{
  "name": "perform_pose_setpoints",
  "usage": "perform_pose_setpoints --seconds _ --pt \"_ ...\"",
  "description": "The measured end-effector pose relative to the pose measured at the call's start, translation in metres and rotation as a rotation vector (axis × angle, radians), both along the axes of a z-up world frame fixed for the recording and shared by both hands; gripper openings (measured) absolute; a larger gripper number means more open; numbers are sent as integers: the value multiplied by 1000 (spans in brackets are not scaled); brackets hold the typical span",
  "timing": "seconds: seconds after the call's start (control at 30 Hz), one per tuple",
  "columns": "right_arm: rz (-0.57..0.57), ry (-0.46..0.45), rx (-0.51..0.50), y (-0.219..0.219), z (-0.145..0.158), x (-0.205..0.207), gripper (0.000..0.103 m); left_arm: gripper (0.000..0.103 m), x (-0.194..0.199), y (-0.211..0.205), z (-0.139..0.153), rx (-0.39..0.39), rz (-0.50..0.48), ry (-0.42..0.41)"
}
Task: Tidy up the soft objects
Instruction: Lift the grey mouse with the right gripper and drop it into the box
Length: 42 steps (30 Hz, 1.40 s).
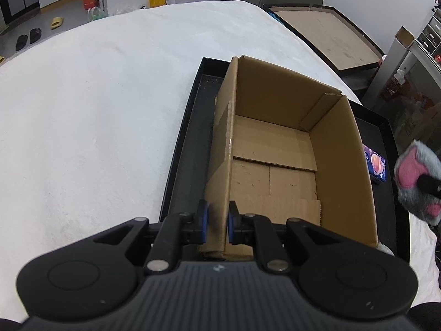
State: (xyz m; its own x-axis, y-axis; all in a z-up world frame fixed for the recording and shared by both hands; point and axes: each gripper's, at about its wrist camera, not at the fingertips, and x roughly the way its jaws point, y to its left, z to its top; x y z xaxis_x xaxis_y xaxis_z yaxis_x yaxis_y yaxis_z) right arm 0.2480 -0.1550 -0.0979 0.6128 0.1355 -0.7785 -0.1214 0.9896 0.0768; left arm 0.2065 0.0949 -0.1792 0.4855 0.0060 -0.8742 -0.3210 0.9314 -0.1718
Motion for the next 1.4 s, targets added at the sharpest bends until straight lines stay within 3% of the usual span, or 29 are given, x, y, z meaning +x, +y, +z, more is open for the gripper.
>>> perform_pose_setpoints --seconds 0.6,1.4 --pt "136 -67 -36 67 26 -4 53 15 -3 15 -5 -83 14 -1" --pt "251 -46 -23 142 5 10 53 15 -6 27 -9 -155 -1 -16"
